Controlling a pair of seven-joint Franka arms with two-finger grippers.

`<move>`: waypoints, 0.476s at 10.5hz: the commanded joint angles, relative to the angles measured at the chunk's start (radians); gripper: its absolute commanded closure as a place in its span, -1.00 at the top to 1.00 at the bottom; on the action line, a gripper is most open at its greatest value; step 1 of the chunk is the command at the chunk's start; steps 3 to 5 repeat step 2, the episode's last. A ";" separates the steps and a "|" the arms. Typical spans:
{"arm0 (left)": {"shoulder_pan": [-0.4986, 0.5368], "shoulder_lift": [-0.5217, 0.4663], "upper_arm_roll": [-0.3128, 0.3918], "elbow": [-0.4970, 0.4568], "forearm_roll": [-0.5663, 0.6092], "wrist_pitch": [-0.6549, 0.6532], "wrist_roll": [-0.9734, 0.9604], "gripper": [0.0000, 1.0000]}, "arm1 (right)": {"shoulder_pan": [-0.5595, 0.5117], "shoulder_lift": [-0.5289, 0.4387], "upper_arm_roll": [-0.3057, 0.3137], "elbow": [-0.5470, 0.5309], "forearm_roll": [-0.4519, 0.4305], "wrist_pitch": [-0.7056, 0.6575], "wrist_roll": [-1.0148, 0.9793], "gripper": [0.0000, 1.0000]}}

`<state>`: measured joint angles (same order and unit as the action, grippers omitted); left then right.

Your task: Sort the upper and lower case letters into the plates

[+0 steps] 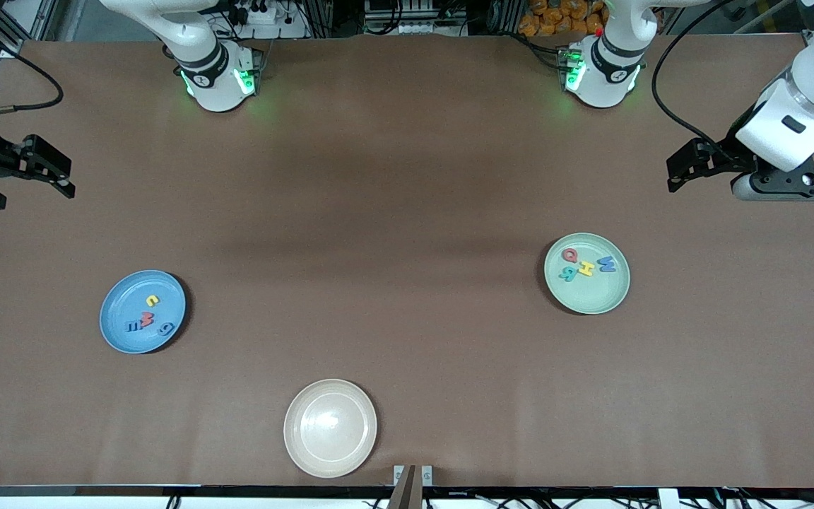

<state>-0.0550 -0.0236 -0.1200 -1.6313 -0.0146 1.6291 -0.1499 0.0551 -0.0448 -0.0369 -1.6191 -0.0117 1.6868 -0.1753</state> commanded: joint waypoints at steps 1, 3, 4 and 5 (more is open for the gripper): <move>0.000 -0.001 0.005 0.011 -0.022 -0.003 0.004 1.00 | -0.021 0.014 0.014 0.030 0.042 -0.024 0.060 1.00; -0.002 -0.001 0.005 0.011 -0.019 -0.003 0.004 1.00 | -0.023 0.014 0.012 0.028 0.071 -0.038 0.123 1.00; -0.002 -0.001 0.005 0.011 -0.019 -0.003 0.004 1.00 | -0.023 0.014 0.012 0.028 0.071 -0.038 0.123 1.00; -0.002 -0.001 0.005 0.011 -0.019 -0.003 0.004 1.00 | -0.023 0.014 0.012 0.028 0.071 -0.038 0.123 1.00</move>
